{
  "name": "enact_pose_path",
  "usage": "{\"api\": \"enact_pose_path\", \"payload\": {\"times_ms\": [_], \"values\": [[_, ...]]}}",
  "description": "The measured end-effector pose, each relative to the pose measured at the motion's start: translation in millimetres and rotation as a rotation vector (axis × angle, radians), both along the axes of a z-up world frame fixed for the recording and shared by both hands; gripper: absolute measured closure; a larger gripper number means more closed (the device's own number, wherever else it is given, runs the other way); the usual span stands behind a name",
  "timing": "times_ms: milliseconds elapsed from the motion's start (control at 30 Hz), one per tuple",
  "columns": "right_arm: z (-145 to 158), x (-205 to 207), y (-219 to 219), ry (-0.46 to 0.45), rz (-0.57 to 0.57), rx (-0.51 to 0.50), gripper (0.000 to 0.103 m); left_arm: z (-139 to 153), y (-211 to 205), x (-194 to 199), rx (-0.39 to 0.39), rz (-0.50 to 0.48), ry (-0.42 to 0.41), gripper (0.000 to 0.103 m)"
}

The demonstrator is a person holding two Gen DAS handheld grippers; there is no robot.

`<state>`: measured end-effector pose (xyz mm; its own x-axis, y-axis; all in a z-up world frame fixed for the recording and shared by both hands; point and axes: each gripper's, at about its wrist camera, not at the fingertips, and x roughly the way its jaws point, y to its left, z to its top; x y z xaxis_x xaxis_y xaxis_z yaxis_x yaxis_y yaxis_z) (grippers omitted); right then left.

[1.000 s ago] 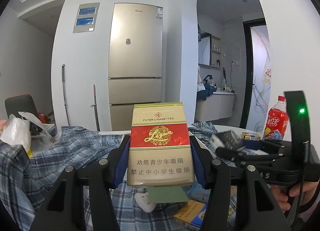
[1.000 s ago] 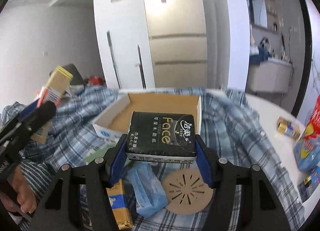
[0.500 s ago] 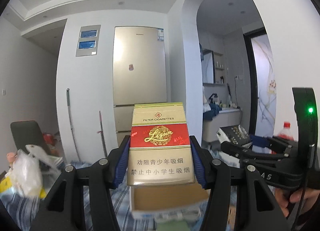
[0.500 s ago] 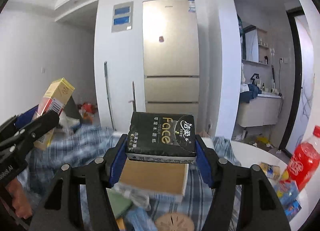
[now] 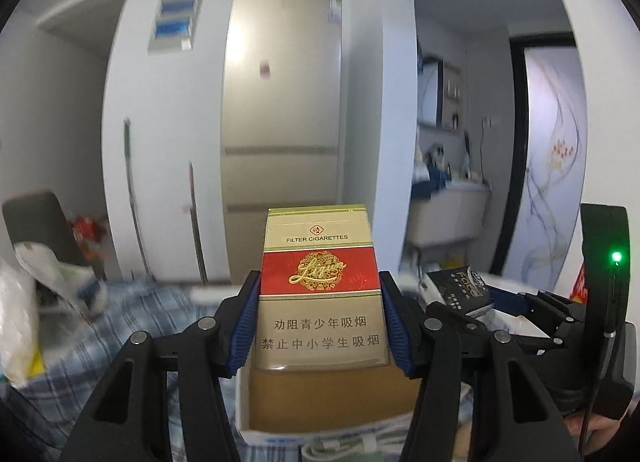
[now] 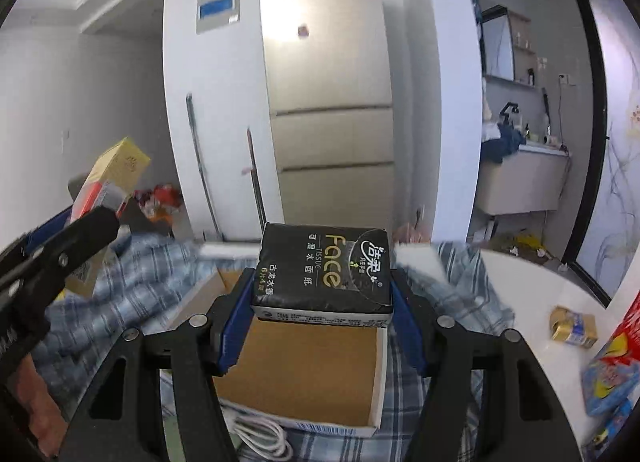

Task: Organize soft objects
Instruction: 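Lower both packs into the white box and open both tools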

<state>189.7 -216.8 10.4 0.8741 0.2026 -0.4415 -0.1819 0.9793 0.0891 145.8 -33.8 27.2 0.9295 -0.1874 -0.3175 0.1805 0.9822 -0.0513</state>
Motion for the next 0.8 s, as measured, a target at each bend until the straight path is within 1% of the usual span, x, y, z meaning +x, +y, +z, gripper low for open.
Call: {"api": "enact_pose_path", "payload": {"times_ms": [133,200,267,367,433,500,667,800], "values": [[-26,7,4,0.099,0.029,-0.019,0.041,-24,5,26,0.012,0.024,0.135,0.045],[-35,13,10,0.157,0.039,-0.048,0.041,-35,7,37,0.003,0.037,0.206,0.045],[-44,18,10,0.218,0.052,-0.042,0.041,-44,9,47,0.007,0.052,0.272,0.045],[-59,26,10,0.311,0.078,-0.022,0.041,-57,9,60,0.013,0.042,0.343,0.045],[-68,32,8,0.368,0.108,0.005,0.041,-65,10,62,0.021,0.036,0.37,0.045],[-75,33,9,0.405,0.115,0.023,0.041,-73,9,66,0.029,0.029,0.396,0.045],[-83,34,7,0.429,0.094,0.003,0.041,-86,10,73,0.024,0.027,0.431,0.045],[-90,40,4,0.461,0.091,0.006,0.041,-88,10,76,0.036,0.019,0.446,0.045]]}}
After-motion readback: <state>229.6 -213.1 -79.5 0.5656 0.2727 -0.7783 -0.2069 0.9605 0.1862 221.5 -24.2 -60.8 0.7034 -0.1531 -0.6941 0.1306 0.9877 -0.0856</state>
